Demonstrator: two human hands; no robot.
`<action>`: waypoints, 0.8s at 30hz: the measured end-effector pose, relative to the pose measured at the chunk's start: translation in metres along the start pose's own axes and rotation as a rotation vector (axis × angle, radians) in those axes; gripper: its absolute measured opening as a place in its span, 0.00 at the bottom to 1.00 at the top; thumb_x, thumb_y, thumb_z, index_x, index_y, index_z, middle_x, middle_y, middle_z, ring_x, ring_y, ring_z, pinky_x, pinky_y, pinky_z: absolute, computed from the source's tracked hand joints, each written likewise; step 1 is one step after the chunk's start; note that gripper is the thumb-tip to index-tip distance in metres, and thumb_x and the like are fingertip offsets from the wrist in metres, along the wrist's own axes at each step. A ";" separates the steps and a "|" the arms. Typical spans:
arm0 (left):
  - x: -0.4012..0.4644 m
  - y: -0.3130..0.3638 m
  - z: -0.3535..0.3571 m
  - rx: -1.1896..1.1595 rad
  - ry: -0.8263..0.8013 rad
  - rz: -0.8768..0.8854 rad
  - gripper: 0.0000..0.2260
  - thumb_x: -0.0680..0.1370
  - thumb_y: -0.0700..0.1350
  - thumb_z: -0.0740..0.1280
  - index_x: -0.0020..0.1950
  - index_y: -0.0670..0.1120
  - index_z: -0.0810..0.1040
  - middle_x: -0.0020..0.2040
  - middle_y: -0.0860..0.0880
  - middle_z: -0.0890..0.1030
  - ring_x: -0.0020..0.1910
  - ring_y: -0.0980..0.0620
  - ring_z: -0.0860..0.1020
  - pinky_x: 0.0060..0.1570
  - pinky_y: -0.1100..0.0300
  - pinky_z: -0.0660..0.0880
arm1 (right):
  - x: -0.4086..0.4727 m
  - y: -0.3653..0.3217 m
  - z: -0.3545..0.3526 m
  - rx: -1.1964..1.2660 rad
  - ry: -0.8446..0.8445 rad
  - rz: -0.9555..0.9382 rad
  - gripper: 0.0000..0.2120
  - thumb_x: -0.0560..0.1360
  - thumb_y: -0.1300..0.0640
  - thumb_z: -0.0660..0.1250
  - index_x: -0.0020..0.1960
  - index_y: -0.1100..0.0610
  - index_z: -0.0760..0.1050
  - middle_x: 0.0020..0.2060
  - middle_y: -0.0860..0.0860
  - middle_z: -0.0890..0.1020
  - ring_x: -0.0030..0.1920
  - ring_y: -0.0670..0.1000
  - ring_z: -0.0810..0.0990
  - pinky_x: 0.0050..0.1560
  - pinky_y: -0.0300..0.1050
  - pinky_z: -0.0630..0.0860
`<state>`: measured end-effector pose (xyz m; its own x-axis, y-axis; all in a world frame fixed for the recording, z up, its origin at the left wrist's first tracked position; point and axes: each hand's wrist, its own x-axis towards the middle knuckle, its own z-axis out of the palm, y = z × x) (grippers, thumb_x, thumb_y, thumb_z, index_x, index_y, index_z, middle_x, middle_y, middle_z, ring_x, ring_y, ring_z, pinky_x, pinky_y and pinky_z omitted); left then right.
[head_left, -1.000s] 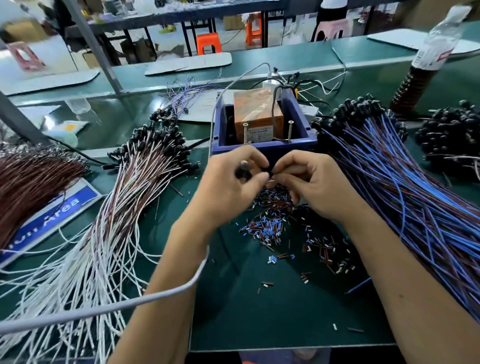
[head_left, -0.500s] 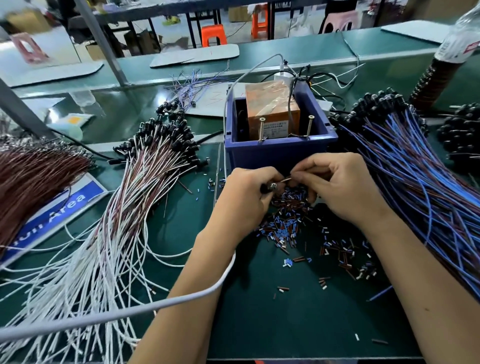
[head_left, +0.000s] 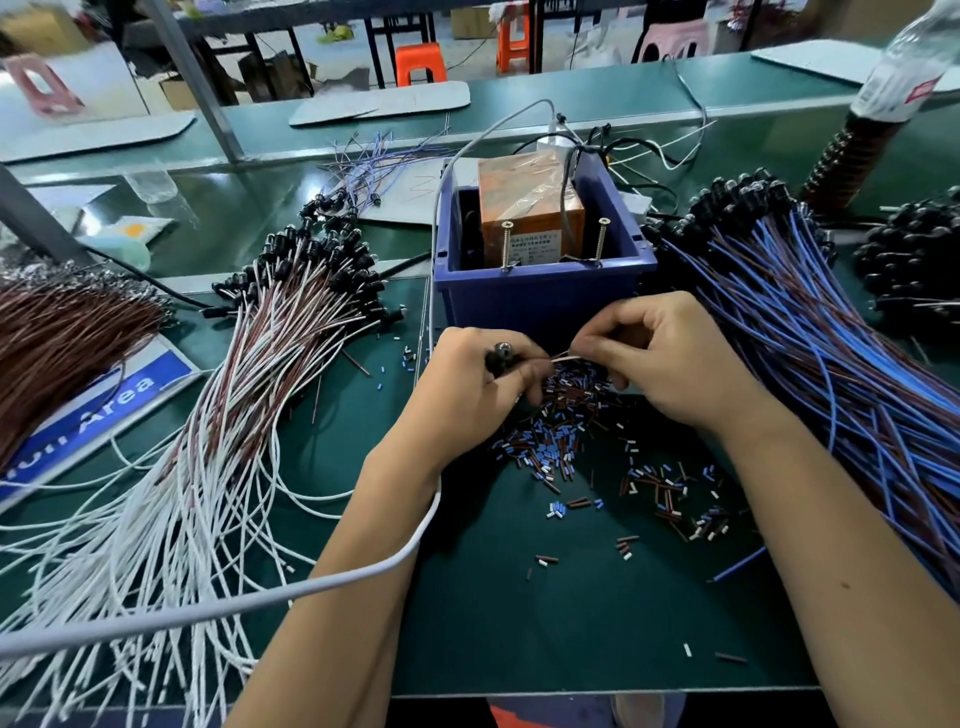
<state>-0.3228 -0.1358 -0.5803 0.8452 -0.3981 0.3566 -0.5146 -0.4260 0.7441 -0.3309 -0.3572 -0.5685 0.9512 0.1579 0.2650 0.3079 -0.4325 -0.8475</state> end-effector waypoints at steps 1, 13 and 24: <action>-0.001 -0.001 -0.001 0.000 -0.004 -0.013 0.05 0.79 0.37 0.72 0.44 0.44 0.86 0.31 0.54 0.83 0.30 0.61 0.77 0.37 0.66 0.72 | 0.000 0.001 -0.002 0.006 0.006 0.011 0.04 0.76 0.59 0.76 0.43 0.56 0.85 0.25 0.48 0.80 0.26 0.46 0.76 0.31 0.35 0.73; -0.004 -0.006 -0.007 -0.290 0.085 -0.183 0.06 0.81 0.39 0.69 0.49 0.43 0.86 0.39 0.48 0.87 0.30 0.61 0.78 0.37 0.69 0.72 | -0.013 0.002 -0.039 0.509 -0.407 0.155 0.07 0.76 0.57 0.75 0.53 0.53 0.80 0.45 0.62 0.86 0.30 0.49 0.77 0.30 0.37 0.74; -0.004 0.006 -0.004 -0.657 0.090 -0.140 0.08 0.78 0.49 0.71 0.49 0.48 0.88 0.57 0.38 0.84 0.25 0.58 0.61 0.26 0.66 0.59 | -0.016 -0.006 -0.025 0.904 -0.346 -0.108 0.13 0.72 0.51 0.79 0.56 0.52 0.86 0.49 0.54 0.88 0.47 0.54 0.86 0.49 0.44 0.81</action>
<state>-0.3288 -0.1341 -0.5750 0.9210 -0.2934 0.2564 -0.2288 0.1253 0.9654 -0.3474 -0.3798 -0.5562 0.8162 0.4710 0.3347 0.1247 0.4219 -0.8980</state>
